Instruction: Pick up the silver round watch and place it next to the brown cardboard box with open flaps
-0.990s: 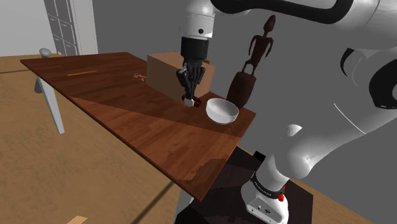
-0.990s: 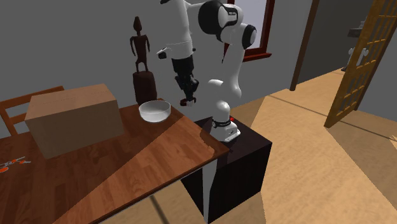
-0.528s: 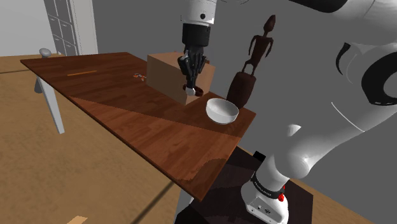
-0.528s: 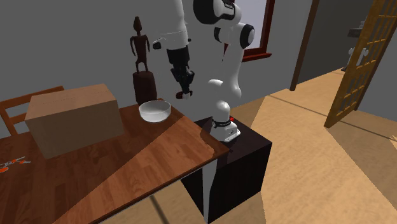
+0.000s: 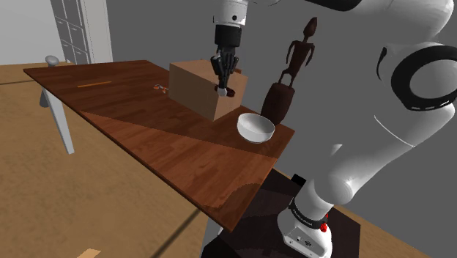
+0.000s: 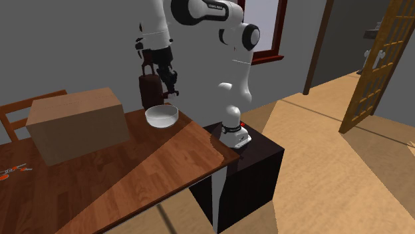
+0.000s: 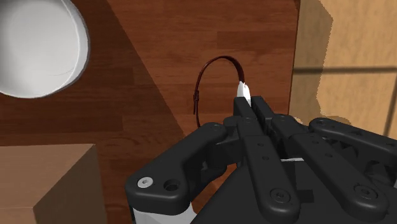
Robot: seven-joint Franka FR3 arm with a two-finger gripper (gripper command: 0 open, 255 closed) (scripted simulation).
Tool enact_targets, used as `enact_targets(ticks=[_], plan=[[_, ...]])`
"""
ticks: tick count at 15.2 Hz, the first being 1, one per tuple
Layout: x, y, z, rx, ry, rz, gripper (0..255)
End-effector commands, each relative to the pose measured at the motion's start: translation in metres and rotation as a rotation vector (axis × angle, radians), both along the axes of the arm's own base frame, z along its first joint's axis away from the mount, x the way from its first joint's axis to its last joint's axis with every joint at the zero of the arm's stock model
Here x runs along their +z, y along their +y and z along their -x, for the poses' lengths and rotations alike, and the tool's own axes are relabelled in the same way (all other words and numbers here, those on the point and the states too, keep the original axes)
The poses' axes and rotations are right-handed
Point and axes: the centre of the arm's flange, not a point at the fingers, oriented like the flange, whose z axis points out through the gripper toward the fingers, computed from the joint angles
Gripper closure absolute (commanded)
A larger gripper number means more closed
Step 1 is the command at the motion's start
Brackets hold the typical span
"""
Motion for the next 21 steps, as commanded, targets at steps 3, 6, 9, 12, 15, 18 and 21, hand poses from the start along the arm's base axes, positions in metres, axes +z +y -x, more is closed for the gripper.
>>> enact_targets(ticks=[3, 6, 9, 12, 15, 18, 21], plan=[[-0.001, -0.042, -0.030, 0.002, 0.000, 0.000, 255], [-0.001, -0.074, -0.053, 0.002, 0.000, 0.000, 255], [-0.001, -0.106, -0.077, 0.002, 0.000, 0.000, 255], [-0.001, -0.138, -0.100, 0.002, 0.000, 0.000, 255], [-0.001, -0.170, -0.123, 0.002, 0.000, 0.000, 255], [-0.011, -0.176, -0.127, 0.002, 0.000, 0.000, 255], [-0.027, -0.176, -0.127, 0.002, 0.000, 0.000, 255]])
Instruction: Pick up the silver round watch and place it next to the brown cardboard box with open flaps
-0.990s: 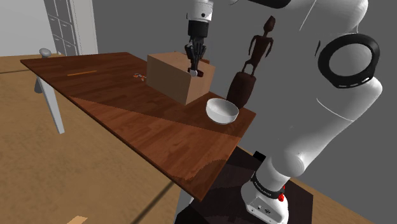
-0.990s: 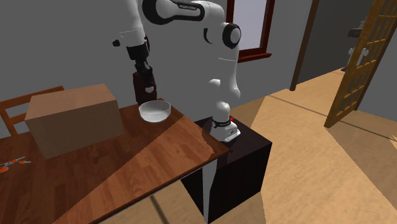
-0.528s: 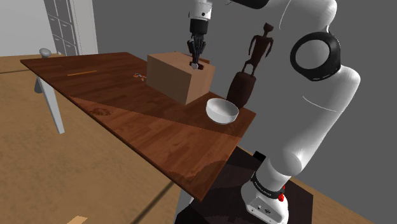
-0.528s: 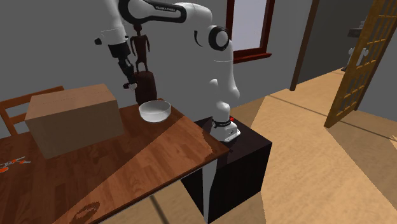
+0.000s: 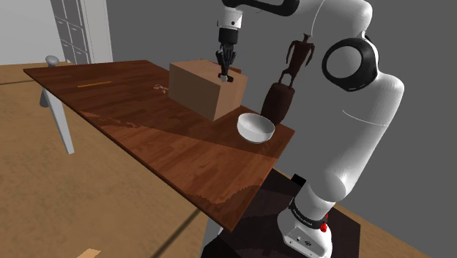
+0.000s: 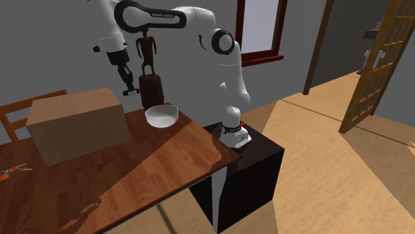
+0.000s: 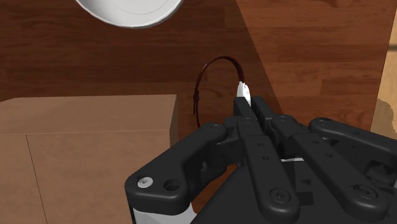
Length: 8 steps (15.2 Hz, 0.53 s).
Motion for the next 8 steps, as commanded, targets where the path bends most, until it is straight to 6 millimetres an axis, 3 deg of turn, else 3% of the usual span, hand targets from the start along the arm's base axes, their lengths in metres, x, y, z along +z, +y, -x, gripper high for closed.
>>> enact_targets(ticks=[1, 8], plan=[[-0.011, -0.001, -0.001, 0.000, 0.000, 0.000, 255], [-0.048, -0.001, -0.001, 0.000, 0.000, 0.000, 255]])
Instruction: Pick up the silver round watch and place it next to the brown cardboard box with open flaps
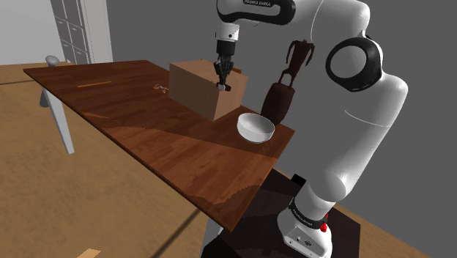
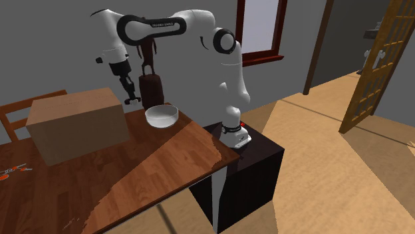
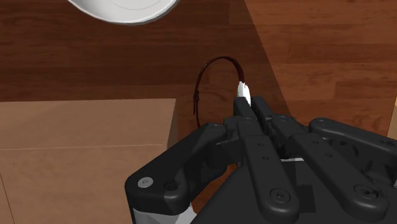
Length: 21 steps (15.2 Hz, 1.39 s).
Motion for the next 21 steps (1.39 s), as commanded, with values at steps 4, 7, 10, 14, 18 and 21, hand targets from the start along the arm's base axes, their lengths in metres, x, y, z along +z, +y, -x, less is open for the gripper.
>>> enact_targets(ticks=[4, 7, 10, 14, 18, 21], plan=[[-0.026, 0.000, 0.000, 0.000, -0.001, 0.000, 255], [-0.042, 0.000, 0.000, 0.000, -0.001, 0.000, 255], [-0.058, 0.000, 0.000, 0.000, -0.001, 0.000, 255], [-0.079, 0.000, 0.000, 0.000, -0.001, 0.000, 255], [-0.100, 0.000, 0.000, 0.000, -0.001, 0.000, 255], [-0.116, 0.000, 0.000, 0.000, -0.001, 0.000, 255]])
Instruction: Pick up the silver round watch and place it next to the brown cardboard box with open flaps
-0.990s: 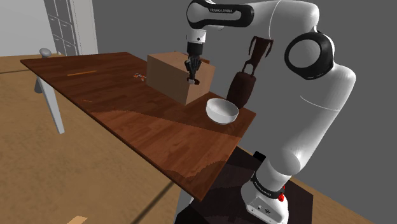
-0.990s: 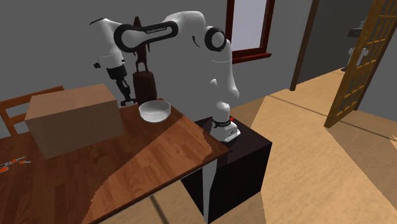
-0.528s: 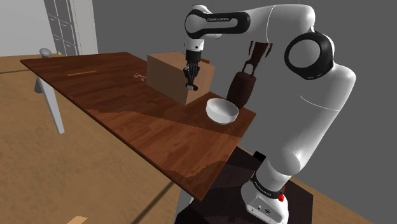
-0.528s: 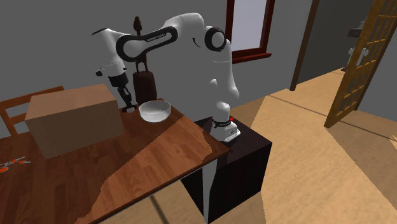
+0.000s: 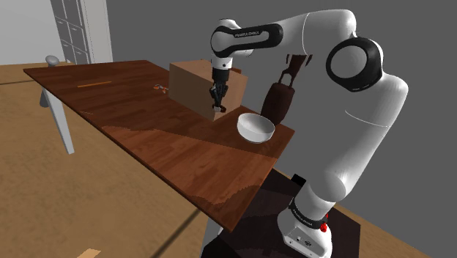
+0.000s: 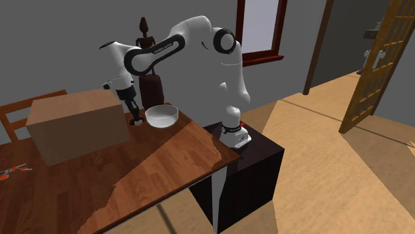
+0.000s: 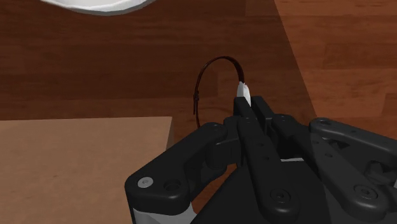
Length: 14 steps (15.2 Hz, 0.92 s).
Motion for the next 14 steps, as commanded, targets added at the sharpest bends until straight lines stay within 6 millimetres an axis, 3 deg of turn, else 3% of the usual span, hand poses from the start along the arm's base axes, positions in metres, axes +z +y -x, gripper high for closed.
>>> enact_targets(ticks=[1, 14], plan=[[-0.011, 0.000, -0.001, 0.000, -0.001, 0.000, 255], [-0.079, 0.000, -0.001, 0.000, -0.001, 0.000, 255]])
